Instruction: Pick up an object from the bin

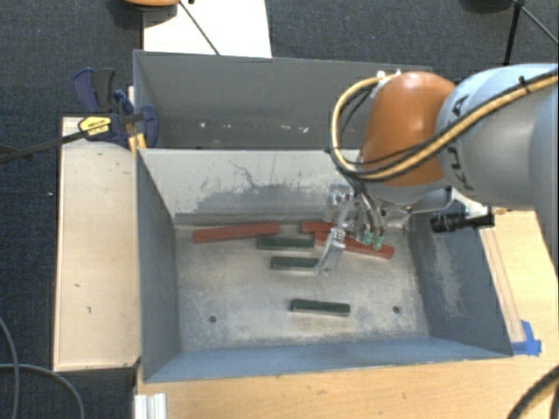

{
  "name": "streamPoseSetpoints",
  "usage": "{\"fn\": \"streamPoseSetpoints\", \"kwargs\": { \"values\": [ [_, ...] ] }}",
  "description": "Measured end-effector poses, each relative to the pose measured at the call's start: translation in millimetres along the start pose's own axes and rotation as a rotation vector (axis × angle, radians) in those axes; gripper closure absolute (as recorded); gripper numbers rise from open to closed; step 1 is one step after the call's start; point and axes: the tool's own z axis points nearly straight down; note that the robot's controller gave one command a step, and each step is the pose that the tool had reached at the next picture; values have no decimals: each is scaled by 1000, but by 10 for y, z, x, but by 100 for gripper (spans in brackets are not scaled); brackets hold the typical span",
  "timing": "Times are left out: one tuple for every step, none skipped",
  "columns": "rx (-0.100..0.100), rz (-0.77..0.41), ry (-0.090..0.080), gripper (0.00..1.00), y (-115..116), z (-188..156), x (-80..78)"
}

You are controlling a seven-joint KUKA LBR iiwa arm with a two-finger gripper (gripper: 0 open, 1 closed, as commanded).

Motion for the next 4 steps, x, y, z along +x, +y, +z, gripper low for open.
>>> {"fn": "streamPoseSetpoints", "kwargs": {
  "values": [
    [0,-1,-2,0,0,-9,-7],
    [2,-54,-2,0,192,-101,-31],
    [-4,-26,-8,0,63,391,166],
    [-2,16,-6,0,-165,958,-99]
  ]
}}
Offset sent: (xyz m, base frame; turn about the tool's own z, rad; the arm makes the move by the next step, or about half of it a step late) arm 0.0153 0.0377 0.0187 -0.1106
